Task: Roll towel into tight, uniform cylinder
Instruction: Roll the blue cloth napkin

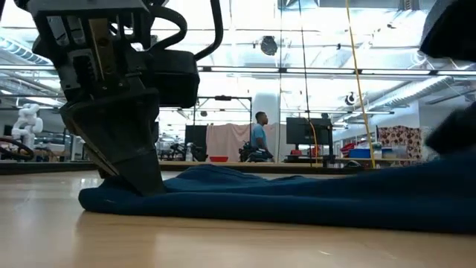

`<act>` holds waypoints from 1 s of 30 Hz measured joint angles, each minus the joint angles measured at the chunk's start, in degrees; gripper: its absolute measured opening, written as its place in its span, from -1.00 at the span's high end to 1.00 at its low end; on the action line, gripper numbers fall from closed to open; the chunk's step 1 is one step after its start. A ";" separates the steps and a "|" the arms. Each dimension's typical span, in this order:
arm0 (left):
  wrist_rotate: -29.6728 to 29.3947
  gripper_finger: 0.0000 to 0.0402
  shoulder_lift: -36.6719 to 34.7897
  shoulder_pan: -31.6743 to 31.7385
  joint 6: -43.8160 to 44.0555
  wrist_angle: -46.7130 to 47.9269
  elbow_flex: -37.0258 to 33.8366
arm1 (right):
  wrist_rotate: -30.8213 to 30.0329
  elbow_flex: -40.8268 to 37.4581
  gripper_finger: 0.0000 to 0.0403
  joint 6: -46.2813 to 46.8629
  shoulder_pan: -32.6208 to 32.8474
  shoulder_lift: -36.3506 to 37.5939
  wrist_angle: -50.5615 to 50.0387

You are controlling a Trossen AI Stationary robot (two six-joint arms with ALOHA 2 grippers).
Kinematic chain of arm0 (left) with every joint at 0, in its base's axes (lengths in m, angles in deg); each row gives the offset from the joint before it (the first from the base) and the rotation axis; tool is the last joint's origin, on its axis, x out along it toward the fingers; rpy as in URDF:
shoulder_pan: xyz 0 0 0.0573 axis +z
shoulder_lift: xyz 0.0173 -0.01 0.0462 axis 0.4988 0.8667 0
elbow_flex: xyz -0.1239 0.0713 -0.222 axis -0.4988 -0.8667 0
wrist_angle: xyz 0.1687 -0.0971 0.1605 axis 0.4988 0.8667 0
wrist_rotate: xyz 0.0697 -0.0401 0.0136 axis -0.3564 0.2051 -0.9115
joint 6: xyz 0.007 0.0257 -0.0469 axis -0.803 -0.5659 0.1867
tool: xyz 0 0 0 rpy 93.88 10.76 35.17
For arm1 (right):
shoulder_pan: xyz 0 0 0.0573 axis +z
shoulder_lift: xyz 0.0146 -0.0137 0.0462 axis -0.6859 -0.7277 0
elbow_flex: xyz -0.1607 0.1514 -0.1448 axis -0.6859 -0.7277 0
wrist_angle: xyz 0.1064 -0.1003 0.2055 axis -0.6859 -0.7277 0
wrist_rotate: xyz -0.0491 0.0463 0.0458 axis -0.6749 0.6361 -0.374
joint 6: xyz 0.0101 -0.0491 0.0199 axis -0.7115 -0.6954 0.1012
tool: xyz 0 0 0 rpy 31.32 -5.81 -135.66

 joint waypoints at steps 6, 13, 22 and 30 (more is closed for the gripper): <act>-0.26 0.99 0.04 0.26 1.86 0.29 -0.04 | -10.45 0.00 0.23 -10.83 4.89 5.41 -4.92; -0.39 0.99 0.13 0.24 4.39 0.31 -0.07 | -26.18 0.00 0.08 -25.88 11.63 3.00 -1.38; -0.45 0.99 0.13 0.26 5.91 0.31 -0.11 | -29.04 0.06 0.13 -43.54 11.69 -5.12 15.15; -0.41 0.99 0.13 0.26 7.35 0.24 -0.13 | -30.77 0.06 -0.08 -47.19 8.59 -6.09 15.30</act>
